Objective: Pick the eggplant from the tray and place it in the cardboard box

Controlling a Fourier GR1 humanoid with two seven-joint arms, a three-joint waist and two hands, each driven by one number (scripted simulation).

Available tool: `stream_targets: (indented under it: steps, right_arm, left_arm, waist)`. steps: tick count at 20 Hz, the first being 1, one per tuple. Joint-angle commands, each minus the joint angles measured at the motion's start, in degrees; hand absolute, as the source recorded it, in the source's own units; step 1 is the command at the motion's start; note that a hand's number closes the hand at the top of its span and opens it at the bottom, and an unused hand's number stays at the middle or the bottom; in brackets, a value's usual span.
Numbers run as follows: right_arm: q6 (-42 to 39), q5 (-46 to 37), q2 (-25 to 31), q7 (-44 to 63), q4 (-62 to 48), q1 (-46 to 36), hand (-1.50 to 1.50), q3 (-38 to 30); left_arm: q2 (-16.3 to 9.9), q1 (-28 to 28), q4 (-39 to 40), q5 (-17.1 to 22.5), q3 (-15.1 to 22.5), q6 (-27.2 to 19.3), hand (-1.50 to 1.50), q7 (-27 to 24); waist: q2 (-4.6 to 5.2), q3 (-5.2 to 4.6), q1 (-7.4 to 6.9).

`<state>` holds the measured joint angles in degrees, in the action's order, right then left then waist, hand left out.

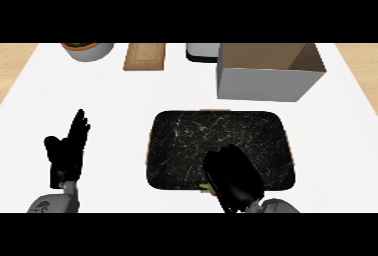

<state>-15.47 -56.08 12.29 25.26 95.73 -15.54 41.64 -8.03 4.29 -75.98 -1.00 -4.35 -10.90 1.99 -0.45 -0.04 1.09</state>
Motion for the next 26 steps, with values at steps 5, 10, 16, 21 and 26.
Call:
stream_targets:
  steps: [5, 10, 16, 21, 26]
  right_arm:
    - [-6.8, 2.9, 3.6, 5.2, 29.8, 4.1, 1.5, -4.2]
    - [-14.7, 9.6, 5.4, 8.5, 42.8, 4.6, 1.5, -13.8]
    - [-23.7, 16.3, 3.7, 10.7, 37.6, -8.7, 1.5, -29.9]
    - [-16.8, 15.9, 5.3, -0.3, 27.1, -11.1, 1.5, -37.7]
    - [-11.3, 15.4, 6.6, -8.5, 10.9, -17.7, 1.5, -42.4]
  left_arm:
    - [1.2, -0.9, -1.8, -1.4, 1.5, -1.3, 0.0, 1.4]
    - [-1.1, -0.2, -2.0, 0.7, -0.5, 1.8, 0.0, 1.4]
    - [-0.3, 2.5, 0.4, -0.2, -0.6, 0.7, 0.0, 2.1]
    - [-0.9, 3.0, 0.8, 0.4, -1.1, 2.2, 0.0, 1.6]
    - [-0.2, -3.3, -4.5, -0.3, 0.3, 2.4, 0.0, 0.7]
  waist:
    - [0.05, 0.01, -0.13]
    - [0.28, 0.01, -0.71]
    - [0.44, -0.01, -1.07]
    - [0.47, 0.03, -1.26]
    - [0.5, 0.04, -1.88]
